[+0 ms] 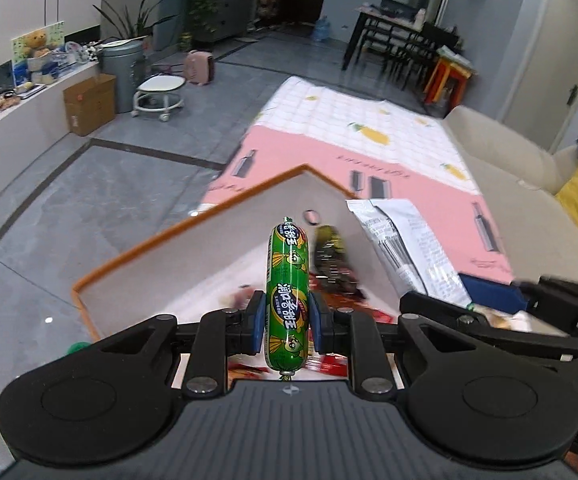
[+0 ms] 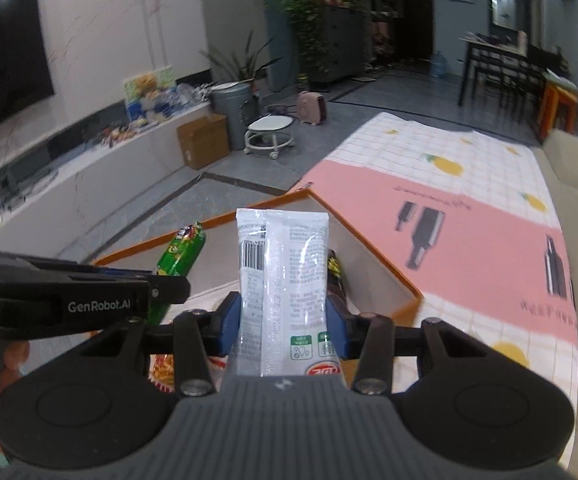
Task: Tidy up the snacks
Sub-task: 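Lift the sausage stick and white pack and carry them over the box, then open both tools to drop the sausage stick and white pack inside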
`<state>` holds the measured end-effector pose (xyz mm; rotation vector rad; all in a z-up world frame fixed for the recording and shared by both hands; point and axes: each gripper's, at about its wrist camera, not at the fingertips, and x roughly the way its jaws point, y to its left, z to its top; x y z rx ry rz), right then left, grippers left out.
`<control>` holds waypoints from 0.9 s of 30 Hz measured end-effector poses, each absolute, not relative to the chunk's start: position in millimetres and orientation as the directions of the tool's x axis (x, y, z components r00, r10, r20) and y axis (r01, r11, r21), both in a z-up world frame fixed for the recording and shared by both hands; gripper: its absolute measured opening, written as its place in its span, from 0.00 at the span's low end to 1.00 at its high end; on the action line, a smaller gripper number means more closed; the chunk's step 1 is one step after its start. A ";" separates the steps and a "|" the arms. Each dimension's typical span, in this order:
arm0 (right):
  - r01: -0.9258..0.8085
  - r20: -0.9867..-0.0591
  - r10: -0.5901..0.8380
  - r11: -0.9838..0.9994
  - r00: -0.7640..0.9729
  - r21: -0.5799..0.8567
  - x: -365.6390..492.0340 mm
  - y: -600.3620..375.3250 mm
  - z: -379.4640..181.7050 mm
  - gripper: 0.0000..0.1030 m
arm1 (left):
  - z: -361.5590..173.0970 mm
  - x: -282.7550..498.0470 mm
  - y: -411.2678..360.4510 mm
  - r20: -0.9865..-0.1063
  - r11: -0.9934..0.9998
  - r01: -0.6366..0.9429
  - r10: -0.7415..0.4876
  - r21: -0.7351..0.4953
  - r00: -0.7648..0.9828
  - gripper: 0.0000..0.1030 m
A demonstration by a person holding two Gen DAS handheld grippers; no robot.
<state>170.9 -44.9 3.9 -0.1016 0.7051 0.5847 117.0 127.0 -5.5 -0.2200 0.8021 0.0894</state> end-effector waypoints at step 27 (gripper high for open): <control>-0.701 -0.831 0.262 0.685 0.491 -0.199 242.7 48.4 -90.6 0.42 | -80.4 161.4 149.1 -0.881 0.992 -0.128 0.065 0.005 0.468 0.24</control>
